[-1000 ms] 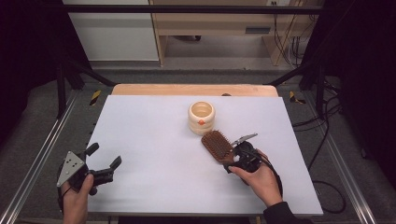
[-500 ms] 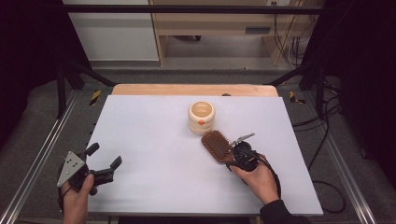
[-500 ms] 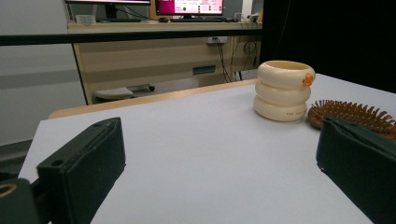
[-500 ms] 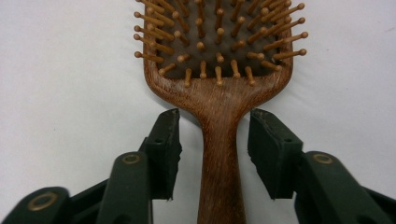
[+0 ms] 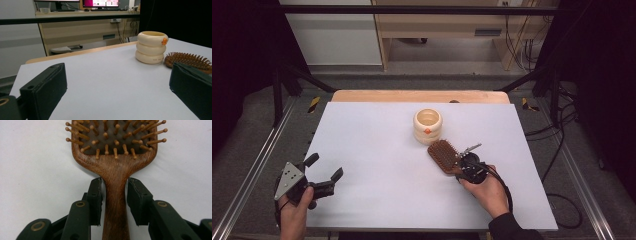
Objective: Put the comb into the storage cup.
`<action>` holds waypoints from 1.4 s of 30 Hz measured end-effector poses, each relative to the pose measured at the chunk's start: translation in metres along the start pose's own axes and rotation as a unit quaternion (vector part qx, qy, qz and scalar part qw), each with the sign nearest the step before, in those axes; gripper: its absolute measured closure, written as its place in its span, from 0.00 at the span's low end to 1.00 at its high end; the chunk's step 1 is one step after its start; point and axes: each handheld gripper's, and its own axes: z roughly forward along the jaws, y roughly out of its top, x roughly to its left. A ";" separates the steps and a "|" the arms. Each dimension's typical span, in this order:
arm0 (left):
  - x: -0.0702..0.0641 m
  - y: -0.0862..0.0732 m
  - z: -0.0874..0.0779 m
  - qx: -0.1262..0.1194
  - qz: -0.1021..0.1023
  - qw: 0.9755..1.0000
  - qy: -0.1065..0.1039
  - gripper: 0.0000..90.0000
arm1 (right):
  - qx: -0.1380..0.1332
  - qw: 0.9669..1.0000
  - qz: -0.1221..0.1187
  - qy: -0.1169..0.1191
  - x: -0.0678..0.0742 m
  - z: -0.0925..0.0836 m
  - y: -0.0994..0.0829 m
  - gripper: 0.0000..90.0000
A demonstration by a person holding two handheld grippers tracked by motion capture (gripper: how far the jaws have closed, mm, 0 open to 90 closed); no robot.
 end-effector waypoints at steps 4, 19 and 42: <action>0.000 0.000 0.000 0.000 0.001 1.000 0.000 0.01 | 0.003 1.000 -0.004 -0.001 0.000 0.000 0.000 0.73; -0.001 0.000 0.000 0.002 0.003 1.000 0.000 0.01 | 0.019 1.000 -0.011 0.016 -0.005 0.000 0.004 0.80; -0.010 0.001 0.003 0.010 -0.003 1.000 -0.013 0.02 | -0.066 0.997 -0.038 0.016 0.001 -0.016 -0.018 0.81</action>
